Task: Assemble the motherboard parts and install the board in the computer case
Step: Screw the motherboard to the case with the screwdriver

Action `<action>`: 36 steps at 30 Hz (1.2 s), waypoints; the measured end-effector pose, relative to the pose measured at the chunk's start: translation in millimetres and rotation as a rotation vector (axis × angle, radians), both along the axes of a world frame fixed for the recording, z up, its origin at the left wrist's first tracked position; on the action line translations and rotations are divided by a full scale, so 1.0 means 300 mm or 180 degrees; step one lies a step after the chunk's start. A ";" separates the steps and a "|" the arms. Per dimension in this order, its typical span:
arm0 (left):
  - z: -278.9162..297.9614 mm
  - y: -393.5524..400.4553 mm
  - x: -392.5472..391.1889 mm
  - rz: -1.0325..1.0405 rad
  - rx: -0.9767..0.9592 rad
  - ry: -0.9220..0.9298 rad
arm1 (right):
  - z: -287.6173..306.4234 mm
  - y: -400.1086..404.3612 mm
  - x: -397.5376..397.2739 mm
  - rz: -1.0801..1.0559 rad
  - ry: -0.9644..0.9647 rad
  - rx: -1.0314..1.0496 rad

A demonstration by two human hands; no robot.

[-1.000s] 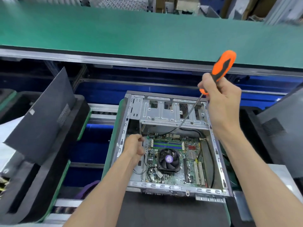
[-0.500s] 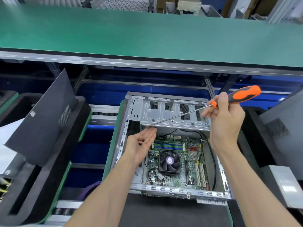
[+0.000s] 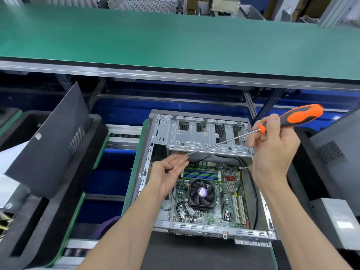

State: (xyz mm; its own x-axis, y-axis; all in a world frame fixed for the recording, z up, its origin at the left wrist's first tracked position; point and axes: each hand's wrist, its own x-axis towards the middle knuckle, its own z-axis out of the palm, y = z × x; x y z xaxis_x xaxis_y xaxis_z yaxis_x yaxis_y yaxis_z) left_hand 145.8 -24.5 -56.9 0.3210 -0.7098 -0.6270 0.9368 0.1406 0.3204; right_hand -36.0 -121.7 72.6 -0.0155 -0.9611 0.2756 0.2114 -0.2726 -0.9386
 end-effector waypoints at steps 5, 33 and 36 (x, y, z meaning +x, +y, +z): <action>0.001 0.001 0.000 -0.0005 -0.0133 0.0070 | -0.032 0.019 0.000 -0.0029 0.0145 0.0064; -0.032 0.018 0.000 -0.0292 0.0208 -0.0251 | -0.048 0.008 -0.050 -0.0309 0.0070 0.0206; -0.030 0.018 -0.003 -0.0293 0.0164 -0.0250 | -0.056 0.006 -0.047 -0.0312 0.0091 0.0214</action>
